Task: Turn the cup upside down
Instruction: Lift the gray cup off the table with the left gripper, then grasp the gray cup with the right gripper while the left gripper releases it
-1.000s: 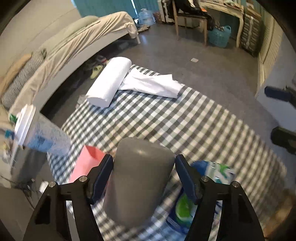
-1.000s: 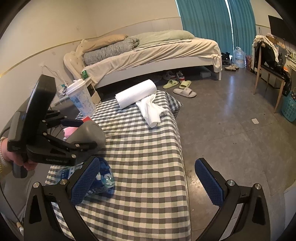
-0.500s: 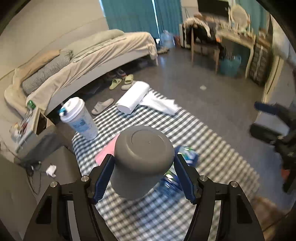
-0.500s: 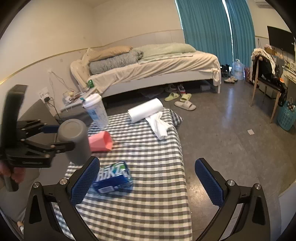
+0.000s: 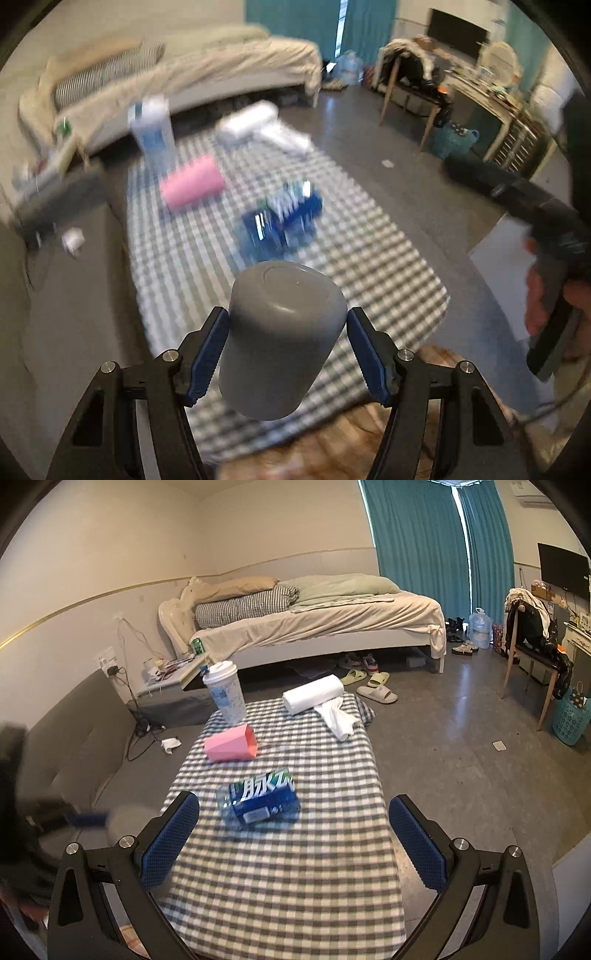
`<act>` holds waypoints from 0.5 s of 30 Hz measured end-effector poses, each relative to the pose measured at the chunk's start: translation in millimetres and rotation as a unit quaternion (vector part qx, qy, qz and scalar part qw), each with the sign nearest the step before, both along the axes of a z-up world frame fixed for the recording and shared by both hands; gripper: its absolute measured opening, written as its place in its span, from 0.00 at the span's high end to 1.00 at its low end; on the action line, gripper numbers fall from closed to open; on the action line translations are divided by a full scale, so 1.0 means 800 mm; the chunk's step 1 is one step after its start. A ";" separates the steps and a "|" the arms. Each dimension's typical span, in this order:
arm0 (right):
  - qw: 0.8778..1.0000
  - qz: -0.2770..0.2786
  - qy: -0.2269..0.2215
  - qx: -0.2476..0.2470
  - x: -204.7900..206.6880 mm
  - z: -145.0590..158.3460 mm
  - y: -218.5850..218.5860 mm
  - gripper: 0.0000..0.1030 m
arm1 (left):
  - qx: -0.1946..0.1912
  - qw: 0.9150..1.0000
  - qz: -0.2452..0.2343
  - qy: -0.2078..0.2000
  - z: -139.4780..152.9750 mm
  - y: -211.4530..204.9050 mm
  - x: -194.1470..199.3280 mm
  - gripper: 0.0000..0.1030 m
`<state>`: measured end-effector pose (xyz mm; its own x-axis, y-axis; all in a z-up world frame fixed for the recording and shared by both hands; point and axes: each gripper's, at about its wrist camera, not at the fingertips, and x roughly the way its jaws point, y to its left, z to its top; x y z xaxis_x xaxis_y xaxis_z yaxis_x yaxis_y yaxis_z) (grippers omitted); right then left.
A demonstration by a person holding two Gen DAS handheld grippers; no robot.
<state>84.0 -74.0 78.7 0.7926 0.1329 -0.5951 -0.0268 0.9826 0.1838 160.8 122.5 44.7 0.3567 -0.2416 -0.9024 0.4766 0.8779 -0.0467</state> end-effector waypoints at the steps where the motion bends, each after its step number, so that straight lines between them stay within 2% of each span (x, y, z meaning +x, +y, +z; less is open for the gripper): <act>1: 1.000 0.000 0.002 0.000 -0.003 -0.002 0.000 0.00 | 0.004 1.000 0.009 0.014 -0.017 -0.001 0.000 0.34; 3: 1.000 0.002 0.008 -0.003 -0.008 -0.008 0.002 0.00 | 0.003 1.000 0.022 0.019 -0.040 -0.003 -0.003 0.34; 6: 1.000 0.001 0.019 -0.008 -0.009 -0.018 0.002 0.00 | 0.003 1.000 0.029 0.008 -0.052 -0.017 0.007 0.34; 12: 0.999 -0.003 0.049 -0.004 -0.005 -0.050 -0.004 0.00 | 0.014 0.999 0.038 0.020 -0.098 -0.030 0.054 0.35; 13: 0.999 -0.004 0.054 -0.007 -0.005 -0.055 -0.004 0.00 | 0.001 0.999 0.039 0.004 -0.099 -0.029 0.056 0.35; 15: 0.998 -0.005 0.065 -0.011 -0.002 -0.065 -0.005 0.00 | -0.002 0.999 0.038 0.002 -0.097 -0.029 0.060 0.35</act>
<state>82.6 -77.7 27.0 0.7097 0.1114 -0.6956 0.0055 0.9865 0.1636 208.5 99.0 -32.9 0.3711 -0.2183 -0.9026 0.4081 0.9114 -0.0526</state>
